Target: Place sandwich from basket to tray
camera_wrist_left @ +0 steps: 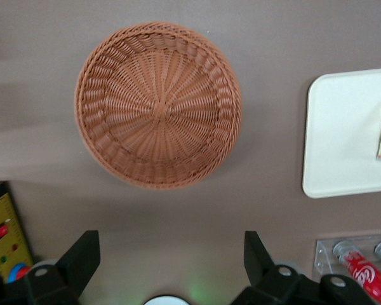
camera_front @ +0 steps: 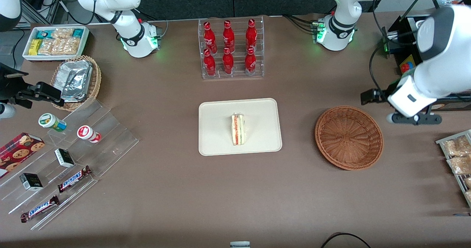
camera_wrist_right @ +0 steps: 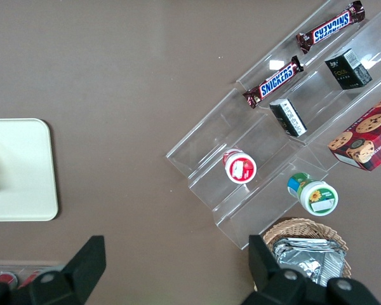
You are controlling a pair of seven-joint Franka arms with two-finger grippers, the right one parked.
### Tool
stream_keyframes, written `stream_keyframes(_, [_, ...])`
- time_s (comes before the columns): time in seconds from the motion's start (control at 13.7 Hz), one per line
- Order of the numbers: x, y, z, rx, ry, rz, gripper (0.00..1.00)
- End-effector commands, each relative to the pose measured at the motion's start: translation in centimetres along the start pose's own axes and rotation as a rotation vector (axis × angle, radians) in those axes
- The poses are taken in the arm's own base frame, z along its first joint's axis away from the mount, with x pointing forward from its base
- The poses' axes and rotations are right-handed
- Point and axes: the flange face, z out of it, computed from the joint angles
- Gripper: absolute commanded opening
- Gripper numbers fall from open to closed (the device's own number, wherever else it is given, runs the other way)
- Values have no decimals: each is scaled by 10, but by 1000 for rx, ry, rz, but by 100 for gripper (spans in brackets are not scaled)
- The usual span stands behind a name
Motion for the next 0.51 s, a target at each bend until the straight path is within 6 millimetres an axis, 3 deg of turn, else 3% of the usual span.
stream_keyframes(0.0, [-28,-19,-24,17,3,-22,100])
stream_keyframes(0.15, [-40,-33,-40,17,-18,-8,100])
stream_keyframes(0.44, [-61,-41,-60,80,-16,12,100])
